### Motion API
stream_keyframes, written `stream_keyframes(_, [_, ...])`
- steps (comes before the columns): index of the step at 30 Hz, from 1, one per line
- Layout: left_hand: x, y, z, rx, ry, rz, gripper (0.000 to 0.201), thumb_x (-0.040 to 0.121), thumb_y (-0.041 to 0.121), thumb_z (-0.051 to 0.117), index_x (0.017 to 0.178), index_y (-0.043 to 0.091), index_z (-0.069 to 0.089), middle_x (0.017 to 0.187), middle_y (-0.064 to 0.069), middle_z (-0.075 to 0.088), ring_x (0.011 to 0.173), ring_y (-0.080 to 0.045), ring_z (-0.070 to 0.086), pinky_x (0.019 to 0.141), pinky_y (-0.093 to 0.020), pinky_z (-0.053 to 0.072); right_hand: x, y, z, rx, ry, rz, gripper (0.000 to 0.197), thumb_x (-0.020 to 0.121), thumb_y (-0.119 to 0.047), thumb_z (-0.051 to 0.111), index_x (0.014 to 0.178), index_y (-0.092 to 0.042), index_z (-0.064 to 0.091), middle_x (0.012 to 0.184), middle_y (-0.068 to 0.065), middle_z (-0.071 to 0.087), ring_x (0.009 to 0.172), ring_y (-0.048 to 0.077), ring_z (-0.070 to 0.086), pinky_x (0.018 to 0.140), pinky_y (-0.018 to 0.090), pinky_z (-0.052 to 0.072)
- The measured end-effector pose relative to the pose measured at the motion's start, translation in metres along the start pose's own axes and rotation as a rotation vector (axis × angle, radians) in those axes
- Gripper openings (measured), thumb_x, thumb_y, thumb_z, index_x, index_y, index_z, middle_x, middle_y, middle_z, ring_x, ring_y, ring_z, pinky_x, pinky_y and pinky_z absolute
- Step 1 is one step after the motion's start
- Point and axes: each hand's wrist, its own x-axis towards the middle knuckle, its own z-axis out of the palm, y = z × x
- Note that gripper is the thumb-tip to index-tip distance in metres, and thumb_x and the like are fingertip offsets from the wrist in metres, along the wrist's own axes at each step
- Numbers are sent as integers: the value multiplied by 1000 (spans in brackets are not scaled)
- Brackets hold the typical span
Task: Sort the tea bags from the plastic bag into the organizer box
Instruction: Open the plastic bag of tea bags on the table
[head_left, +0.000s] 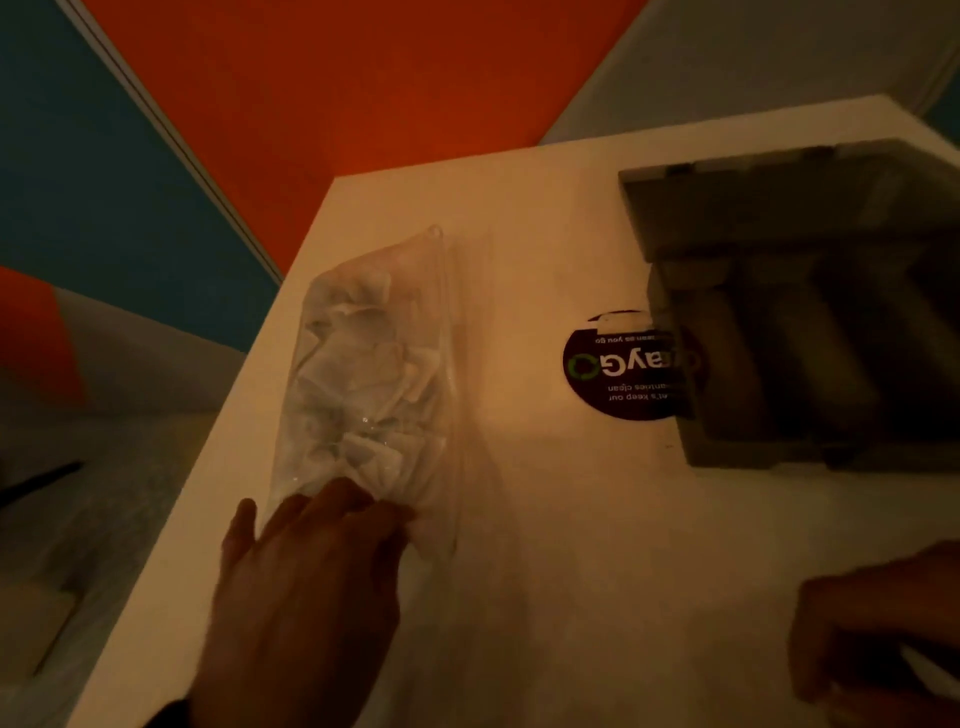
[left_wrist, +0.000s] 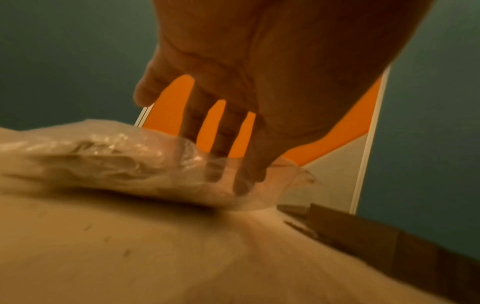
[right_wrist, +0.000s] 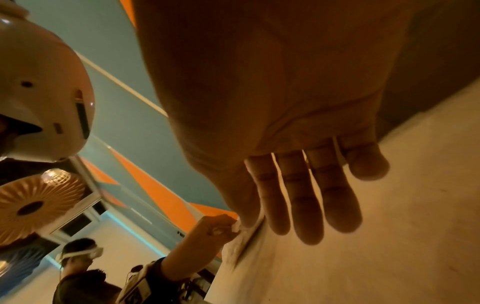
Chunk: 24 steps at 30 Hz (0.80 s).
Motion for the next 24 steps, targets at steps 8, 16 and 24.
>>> stream_keyframes(8, [-49,-14,5,-298,427,51,24,97,34,44,112,38,63,105,13,67,86,-12,62,80,-31,51,-38,-56,24,-275,277,-69,23,82,-62,58,103,-55,55,95,-29,61,86,-4,59,69,15,47])
stream_keyframes(16, [-152,-40,-12,-658,711,374,27,92,13,50,83,37,60,82,17,65,75,-4,63,62,-25,54,-69,-111,76,-383,859,-179,67,85,-35,72,137,-47,31,119,-20,45,102,-3,49,91,24,46])
stream_keyframes(24, [-203,-67,-34,-1324,823,630,20,100,7,44,94,4,63,80,3,70,73,-5,66,66,-15,51,-89,-76,96,-291,921,24,58,86,-37,70,136,-43,41,140,-1,46,133,23,42,108,39,36])
